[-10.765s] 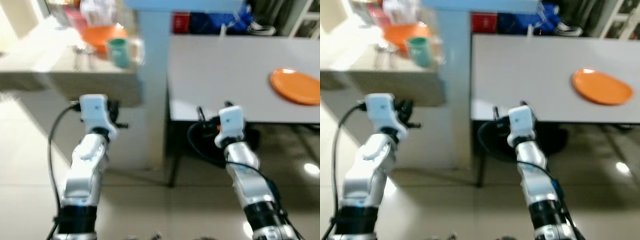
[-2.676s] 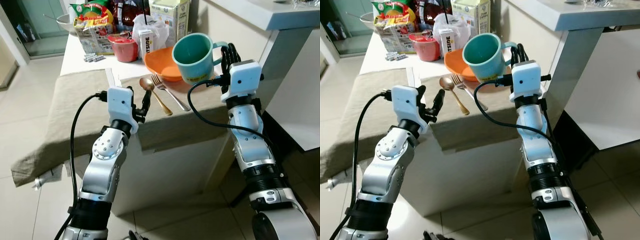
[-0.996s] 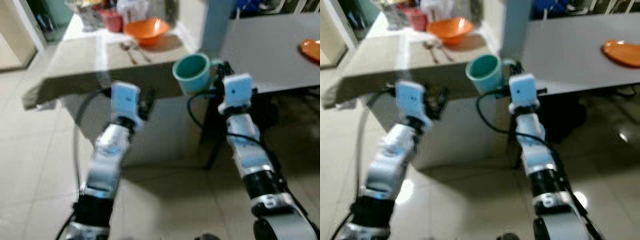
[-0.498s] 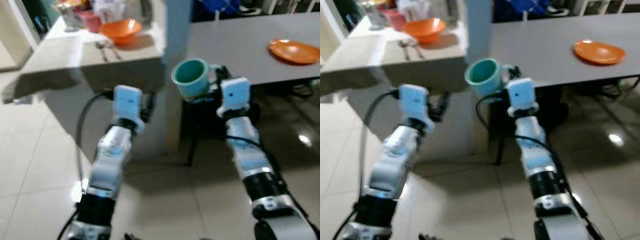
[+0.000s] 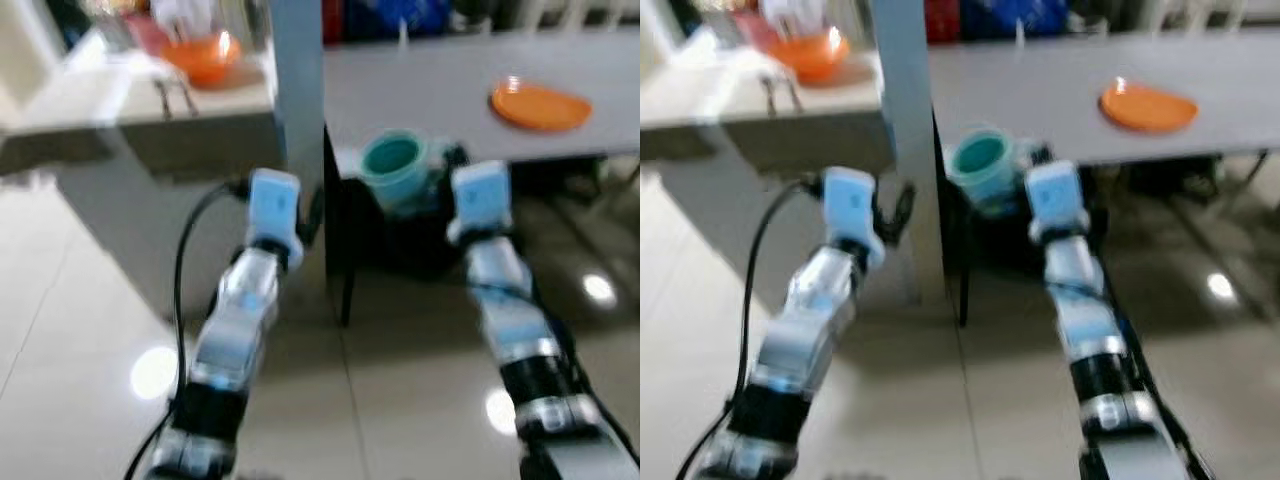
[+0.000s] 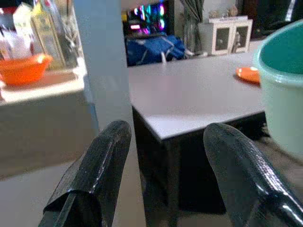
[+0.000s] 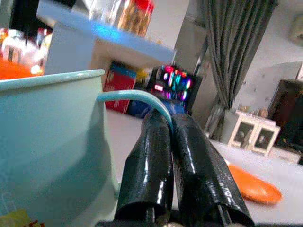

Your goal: Setting the table

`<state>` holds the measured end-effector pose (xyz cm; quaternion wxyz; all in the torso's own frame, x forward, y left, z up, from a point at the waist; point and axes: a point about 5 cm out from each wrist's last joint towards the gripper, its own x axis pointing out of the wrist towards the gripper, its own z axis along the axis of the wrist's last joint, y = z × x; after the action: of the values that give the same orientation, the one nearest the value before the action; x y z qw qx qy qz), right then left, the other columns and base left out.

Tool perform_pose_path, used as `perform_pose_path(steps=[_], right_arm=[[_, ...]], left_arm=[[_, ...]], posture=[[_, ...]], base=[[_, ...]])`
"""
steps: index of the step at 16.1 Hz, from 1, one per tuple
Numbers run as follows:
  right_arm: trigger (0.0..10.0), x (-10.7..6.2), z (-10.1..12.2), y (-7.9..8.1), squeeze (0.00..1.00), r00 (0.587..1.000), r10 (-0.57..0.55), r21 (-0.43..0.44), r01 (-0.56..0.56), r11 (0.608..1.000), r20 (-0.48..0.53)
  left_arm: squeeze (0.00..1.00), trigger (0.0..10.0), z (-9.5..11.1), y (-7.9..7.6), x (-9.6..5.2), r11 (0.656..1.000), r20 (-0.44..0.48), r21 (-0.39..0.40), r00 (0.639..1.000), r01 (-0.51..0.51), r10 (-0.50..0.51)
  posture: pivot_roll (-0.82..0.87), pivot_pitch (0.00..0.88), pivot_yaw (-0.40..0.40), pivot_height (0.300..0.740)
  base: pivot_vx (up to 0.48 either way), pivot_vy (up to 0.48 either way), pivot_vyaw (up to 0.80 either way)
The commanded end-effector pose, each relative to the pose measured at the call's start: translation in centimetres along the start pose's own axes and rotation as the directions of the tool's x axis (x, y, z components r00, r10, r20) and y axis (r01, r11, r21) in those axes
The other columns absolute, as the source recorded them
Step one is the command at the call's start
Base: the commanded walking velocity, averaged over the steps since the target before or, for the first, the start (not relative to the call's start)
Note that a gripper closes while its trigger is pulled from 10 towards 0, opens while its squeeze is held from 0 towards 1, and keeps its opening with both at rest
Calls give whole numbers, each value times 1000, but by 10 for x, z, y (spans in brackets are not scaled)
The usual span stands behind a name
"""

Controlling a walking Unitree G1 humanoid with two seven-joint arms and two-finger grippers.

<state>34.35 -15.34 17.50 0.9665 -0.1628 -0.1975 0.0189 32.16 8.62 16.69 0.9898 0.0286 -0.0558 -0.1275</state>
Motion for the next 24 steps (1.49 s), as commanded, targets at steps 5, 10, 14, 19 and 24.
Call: perform_pose_path(steps=[5,10,14,19,24], right_arm=[[0,4,7,7,0,1000,10,19,-10,1000,21],[0,3,7,9,0,1000,18,17,-18,1000,21],[0,0,6,9,0,1000,20,16,-20,1000,17],[0,-1,5,11,0,1000,21,23,-21,1000,20],[0,-2,2,13,0,1000,24,18,-24,1000,4]], left_arm=[[0,10000,-1,9,5,999,1,32,999,-42,42],[0,10000,1,5,6,1000,10,1,1000,-29,29],[0,10000,3,4,8,1000,19,-3,1000,-24,24],[0,10000,3,2,10,1000,17,2,1000,-6,6],[0,10000,1,3,12,1000,9,21,1000,-12,11]], posture=[[-123,0,69,740],[-125,0,74,740],[-133,0,82,740],[-137,0,88,740],[-137,0,95,740]], base=[[208,-321,0],[183,0,0],[472,0,0],[480,0,0],[384,0,0]])
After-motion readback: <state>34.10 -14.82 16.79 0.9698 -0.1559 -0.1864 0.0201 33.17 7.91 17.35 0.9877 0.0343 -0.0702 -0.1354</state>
